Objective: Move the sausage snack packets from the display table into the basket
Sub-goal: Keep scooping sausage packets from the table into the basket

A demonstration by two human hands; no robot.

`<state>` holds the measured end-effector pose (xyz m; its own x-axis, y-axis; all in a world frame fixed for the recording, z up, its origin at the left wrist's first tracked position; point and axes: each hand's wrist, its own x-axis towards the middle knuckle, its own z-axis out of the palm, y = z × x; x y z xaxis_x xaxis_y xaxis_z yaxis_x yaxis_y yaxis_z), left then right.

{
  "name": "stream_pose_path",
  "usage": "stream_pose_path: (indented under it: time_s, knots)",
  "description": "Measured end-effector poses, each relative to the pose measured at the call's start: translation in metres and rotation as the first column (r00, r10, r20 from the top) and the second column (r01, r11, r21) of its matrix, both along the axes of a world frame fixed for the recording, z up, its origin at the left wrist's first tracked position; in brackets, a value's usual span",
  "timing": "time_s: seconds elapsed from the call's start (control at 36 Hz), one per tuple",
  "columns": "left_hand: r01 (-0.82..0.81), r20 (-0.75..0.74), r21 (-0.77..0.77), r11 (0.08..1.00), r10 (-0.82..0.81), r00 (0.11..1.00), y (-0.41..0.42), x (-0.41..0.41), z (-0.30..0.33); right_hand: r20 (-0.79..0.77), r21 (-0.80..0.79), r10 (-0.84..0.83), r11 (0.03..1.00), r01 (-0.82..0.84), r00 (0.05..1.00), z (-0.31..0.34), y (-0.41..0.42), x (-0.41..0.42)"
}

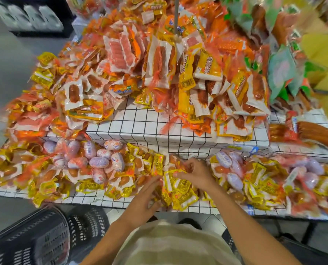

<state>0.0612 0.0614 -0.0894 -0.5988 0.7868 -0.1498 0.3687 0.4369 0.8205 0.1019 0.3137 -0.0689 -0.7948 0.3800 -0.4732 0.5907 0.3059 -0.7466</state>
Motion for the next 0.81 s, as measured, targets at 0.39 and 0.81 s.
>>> stream_pose_path:
  time_s: [0.39,0.81]
  knots:
    - [-0.364,0.197,0.222,0.905,0.324,0.925,0.018,0.004,0.013,-0.257,0.301,-0.042,0.946,0.121,0.965,0.017,-0.004,0.020]
    - [-0.594,0.628,-0.180,0.784,0.556,0.545,0.089,-0.021,0.016,-0.236,0.161,-0.096,0.978,0.136,0.967,-0.001,-0.005,0.033]
